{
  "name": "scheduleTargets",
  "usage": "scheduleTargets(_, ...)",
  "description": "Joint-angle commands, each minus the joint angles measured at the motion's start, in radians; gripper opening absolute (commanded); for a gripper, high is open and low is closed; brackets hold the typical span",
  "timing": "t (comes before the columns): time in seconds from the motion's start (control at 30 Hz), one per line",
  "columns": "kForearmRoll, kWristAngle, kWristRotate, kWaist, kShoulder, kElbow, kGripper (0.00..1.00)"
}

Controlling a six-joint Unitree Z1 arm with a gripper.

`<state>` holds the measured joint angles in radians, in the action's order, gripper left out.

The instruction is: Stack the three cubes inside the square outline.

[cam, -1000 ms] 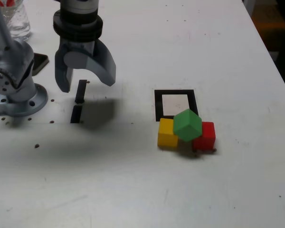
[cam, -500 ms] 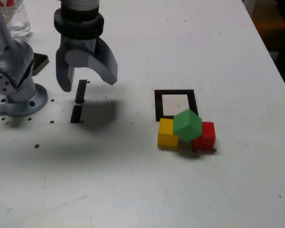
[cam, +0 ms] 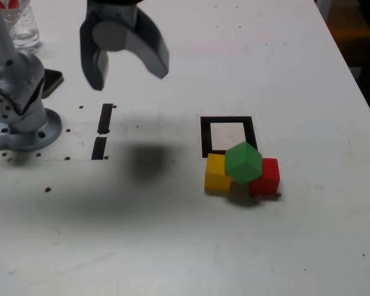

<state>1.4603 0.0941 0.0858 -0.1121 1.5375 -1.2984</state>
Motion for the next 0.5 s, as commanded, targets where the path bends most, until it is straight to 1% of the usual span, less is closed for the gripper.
scheduleTargets(0.0, 0.003, 0.007, -0.001, -0.007, 0.004, -0.043, 0.92)
scheduleTargets(0.1, 0.021, 0.035, -0.001, -0.034, 0.039, -0.152, 0.92)
scheduleTargets(0.23, 0.026, 0.061, 0.002, -0.072, 0.083, -0.230, 0.92)
scheduleTargets(0.4, 0.023, 0.075, 0.015, -0.120, 0.137, -0.306, 0.92)
scheduleTargets(0.47, 0.019, 0.081, 0.022, -0.144, 0.175, -0.342, 0.92)
